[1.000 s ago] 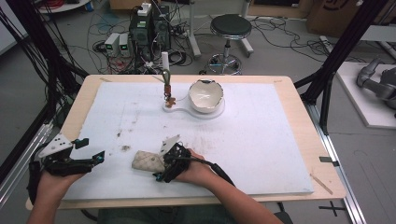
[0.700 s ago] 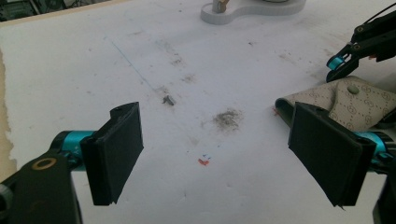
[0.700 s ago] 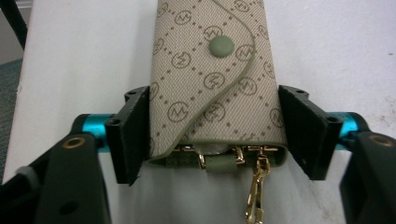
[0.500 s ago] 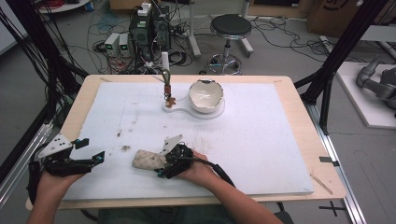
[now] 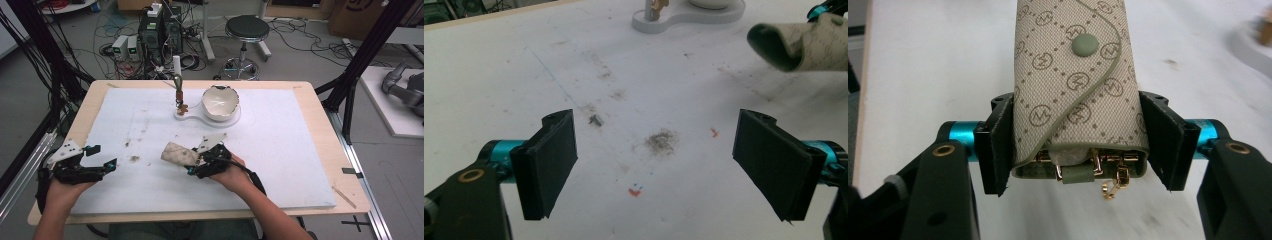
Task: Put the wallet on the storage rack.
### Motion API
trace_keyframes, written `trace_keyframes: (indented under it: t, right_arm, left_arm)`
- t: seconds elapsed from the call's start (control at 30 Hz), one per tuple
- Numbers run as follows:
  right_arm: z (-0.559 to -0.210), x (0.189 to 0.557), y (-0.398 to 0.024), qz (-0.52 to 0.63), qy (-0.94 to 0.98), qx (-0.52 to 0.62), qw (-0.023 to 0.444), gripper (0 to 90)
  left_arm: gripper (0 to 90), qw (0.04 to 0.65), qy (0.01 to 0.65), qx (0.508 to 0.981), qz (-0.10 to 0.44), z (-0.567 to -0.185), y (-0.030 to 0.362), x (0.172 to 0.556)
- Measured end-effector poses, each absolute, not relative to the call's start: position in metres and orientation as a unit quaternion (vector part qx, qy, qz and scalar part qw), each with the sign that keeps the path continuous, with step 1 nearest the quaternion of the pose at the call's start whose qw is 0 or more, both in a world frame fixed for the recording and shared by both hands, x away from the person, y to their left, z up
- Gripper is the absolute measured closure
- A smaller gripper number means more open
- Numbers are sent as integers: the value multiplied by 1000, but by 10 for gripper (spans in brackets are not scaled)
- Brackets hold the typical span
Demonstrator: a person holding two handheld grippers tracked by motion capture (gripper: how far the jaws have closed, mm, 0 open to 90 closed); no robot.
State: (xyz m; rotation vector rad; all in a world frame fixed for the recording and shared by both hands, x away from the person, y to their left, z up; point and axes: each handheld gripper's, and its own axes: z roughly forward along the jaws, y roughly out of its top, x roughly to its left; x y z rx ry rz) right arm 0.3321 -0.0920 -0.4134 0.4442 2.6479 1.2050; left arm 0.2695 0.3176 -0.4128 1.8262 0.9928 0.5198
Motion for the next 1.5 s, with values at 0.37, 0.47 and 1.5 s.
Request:
trace_keyframes:
  t: [0.37, 0.47, 1.5]
  right_arm:
    - [-398, 334, -159, 421, 869, 219, 139, 369]
    - [-397, 333, -178, 422, 863, 233, 151, 369]
    - [-361, 385, -210, 379, 855, 290, 205, 368]
  left_arm:
    - [178, 494, 385, 756, 192, -413, 290, 299]
    - [179, 501, 377, 757, 184, -412, 281, 308]
    - [178, 505, 364, 760, 183, -409, 271, 314]
